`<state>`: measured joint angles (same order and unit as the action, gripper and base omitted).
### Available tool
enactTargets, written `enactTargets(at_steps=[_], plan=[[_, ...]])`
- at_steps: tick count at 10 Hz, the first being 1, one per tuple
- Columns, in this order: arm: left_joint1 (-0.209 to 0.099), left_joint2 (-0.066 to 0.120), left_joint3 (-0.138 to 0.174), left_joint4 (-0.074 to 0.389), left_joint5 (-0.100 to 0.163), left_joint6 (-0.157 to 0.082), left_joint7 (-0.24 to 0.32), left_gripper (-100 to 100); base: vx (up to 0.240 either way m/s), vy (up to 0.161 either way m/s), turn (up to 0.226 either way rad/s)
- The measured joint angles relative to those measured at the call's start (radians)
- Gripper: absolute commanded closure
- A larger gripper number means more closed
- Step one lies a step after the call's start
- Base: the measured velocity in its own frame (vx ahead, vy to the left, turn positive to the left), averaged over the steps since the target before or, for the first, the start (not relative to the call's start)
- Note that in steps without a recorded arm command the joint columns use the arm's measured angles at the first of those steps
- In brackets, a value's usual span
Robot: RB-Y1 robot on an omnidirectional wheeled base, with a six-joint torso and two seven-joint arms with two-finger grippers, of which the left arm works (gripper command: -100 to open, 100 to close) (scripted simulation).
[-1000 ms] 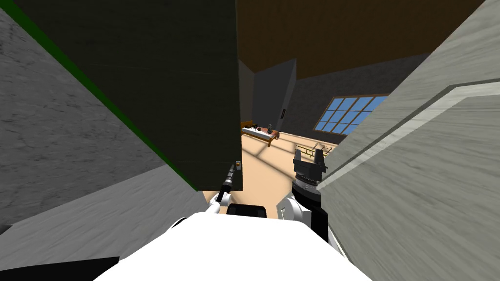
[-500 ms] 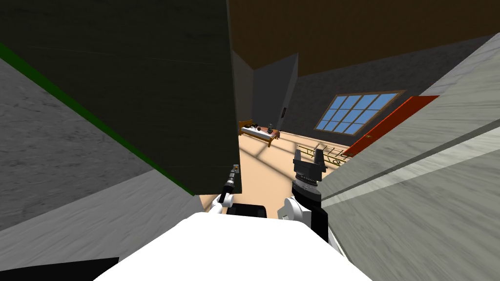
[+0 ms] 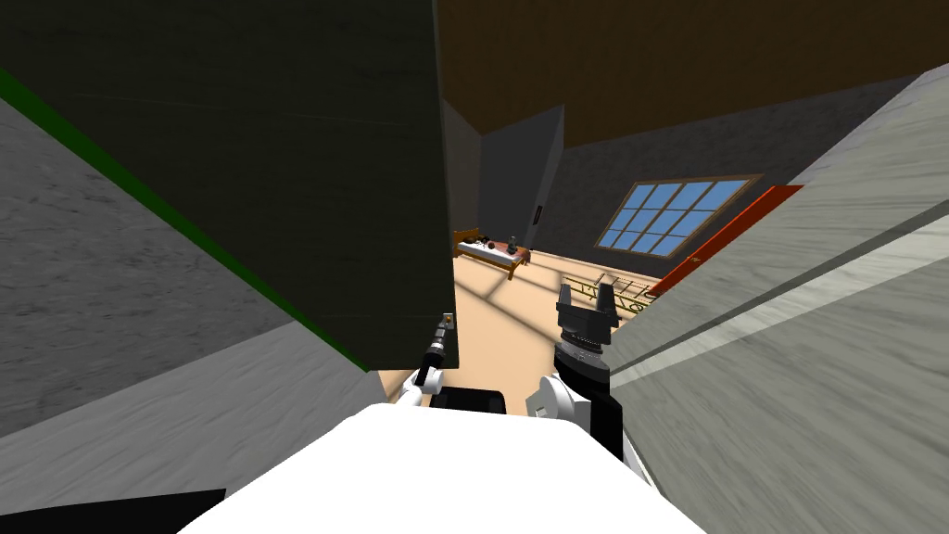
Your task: Push the door open
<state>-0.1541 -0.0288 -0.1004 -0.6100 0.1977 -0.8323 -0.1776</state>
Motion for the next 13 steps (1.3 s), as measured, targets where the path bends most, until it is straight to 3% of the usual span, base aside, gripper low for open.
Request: enactTargets(at_steps=[1, 2, 3, 7, 8, 9, 12, 13], plan=[[-0.017, 0.018, 0.009, 0.035, 0.008, -0.01, 0.002, 100, 0.155, 0.015, 0.054], [-0.005, 0.021, 0.013, 0.025, 0.01, -0.009, -0.003, 100, 0.13, 0.023, 0.049], [-0.011, 0.027, 0.021, 0.031, 0.015, -0.009, -0.009, -100, 0.035, 0.057, 0.21], [-0.02, 0.06, -0.045, 0.034, 0.02, -0.003, 0.002, -100, -0.089, 0.08, 0.267], [-0.002, 0.063, -0.065, -0.006, 0.019, 0.016, 0.003, -100, -0.09, 0.062, 0.26], [-0.016, 0.06, -0.083, 0.016, 0.021, 0.013, 0.007, -100, -0.101, 0.018, 0.229], [0.017, 0.044, -0.141, -0.048, 0.021, 0.042, 0.013, -100, -0.082, -0.042, 0.177], [0.004, 0.035, -0.147, -0.025, 0.023, 0.035, 0.014, -100, -0.078, -0.075, 0.197]])
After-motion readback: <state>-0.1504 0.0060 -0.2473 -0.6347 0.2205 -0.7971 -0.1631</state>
